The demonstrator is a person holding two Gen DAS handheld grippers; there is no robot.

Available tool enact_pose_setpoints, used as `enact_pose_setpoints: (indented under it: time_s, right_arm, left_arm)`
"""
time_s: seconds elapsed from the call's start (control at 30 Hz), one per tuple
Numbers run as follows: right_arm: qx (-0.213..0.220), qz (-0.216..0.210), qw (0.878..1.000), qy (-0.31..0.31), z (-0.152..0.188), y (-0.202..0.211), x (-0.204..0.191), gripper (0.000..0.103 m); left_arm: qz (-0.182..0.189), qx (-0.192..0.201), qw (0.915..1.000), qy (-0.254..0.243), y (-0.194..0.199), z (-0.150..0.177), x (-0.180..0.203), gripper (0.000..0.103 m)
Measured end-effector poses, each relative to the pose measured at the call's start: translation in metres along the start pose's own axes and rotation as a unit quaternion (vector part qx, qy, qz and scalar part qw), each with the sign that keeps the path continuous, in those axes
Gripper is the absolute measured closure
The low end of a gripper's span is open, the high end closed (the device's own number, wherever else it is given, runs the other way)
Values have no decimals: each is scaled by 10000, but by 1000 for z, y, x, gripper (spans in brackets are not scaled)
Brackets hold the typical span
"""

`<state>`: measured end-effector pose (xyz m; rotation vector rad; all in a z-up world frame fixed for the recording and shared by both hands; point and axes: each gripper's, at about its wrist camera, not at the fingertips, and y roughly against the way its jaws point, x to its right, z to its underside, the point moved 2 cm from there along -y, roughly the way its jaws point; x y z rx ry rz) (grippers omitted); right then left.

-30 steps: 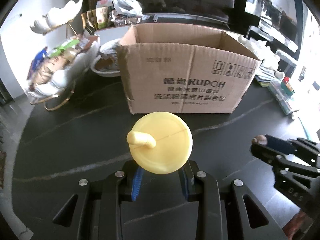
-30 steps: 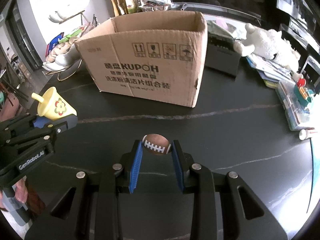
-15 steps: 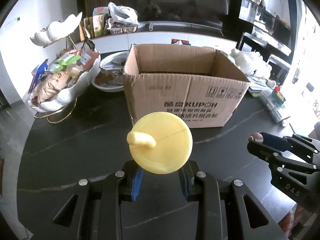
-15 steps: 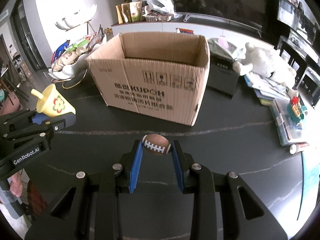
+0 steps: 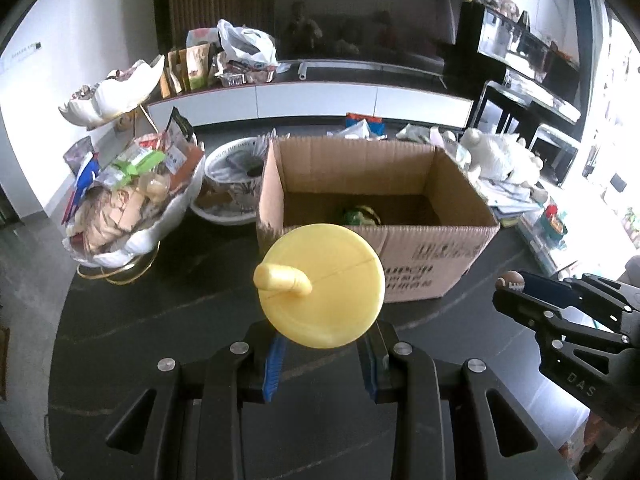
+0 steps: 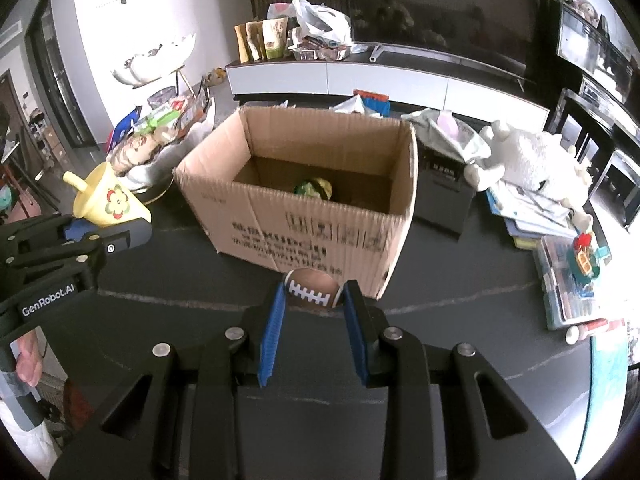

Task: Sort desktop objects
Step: 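Carry the yellow cup and brown football over the box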

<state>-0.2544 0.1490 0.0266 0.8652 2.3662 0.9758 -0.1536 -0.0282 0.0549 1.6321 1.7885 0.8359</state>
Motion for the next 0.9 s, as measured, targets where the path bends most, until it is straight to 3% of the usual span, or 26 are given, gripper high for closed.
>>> enact_pose_setpoints:
  time_s: [0.47, 0.9]
  right_arm:
    - [176, -85, 9997, -115, -45, -2, 7, 75]
    - [184, -108, 9996, -195, -65, -22, 16, 75]
  left_arm:
    - [63, 75, 9999, -65, -9, -49, 5, 74]
    - [82, -96, 9999, -92, -42, -70, 9, 74]
